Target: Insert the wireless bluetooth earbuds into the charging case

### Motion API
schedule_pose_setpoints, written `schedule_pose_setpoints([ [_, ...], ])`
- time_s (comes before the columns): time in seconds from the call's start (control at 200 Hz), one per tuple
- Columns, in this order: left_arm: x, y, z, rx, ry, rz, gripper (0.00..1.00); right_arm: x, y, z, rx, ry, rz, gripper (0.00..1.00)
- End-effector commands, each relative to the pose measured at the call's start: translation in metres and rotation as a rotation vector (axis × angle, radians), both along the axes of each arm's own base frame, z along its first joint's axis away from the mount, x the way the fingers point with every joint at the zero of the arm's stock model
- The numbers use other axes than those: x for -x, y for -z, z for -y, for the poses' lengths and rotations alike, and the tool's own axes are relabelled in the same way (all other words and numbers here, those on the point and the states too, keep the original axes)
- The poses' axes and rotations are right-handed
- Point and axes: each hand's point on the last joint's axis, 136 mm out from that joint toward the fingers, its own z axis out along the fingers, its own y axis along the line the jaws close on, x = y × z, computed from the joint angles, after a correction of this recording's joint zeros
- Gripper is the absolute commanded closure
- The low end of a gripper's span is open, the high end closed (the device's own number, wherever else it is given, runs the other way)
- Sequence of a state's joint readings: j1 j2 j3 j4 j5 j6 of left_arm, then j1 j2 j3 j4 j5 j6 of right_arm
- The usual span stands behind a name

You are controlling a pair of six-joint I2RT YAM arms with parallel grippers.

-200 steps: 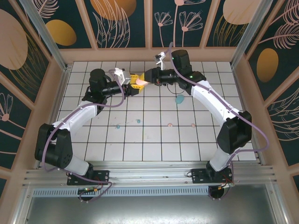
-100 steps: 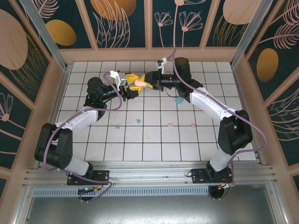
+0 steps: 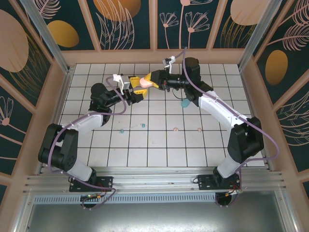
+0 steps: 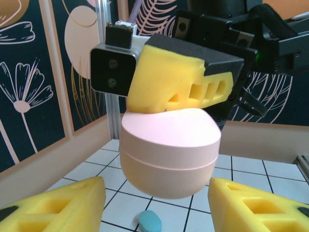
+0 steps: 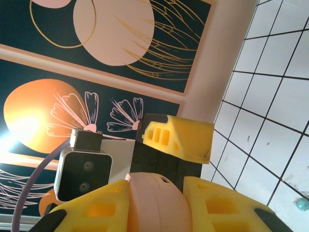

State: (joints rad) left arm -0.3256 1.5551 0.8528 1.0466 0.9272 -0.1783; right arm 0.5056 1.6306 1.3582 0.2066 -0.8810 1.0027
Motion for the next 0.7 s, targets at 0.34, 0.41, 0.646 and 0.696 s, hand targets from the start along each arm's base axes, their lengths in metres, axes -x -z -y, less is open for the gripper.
schedule_pose_setpoints([
  [0.34,0.001,-0.016,-0.002,0.041,0.019,0.025,0.45,0.005,-0.009,-0.006,-0.02,-0.012,0.028,0.98],
  [0.41,0.002,-0.018,-0.002,0.05,0.022,0.024,0.45,0.006,-0.008,-0.006,-0.018,-0.012,0.029,0.98],
  [0.646,0.003,-0.022,-0.003,0.064,0.02,0.03,0.43,0.006,-0.006,-0.007,-0.011,-0.01,0.024,0.98],
  [0.696,0.003,-0.02,-0.003,0.061,0.025,0.022,0.46,0.007,-0.008,-0.007,-0.013,-0.009,0.027,0.98],
])
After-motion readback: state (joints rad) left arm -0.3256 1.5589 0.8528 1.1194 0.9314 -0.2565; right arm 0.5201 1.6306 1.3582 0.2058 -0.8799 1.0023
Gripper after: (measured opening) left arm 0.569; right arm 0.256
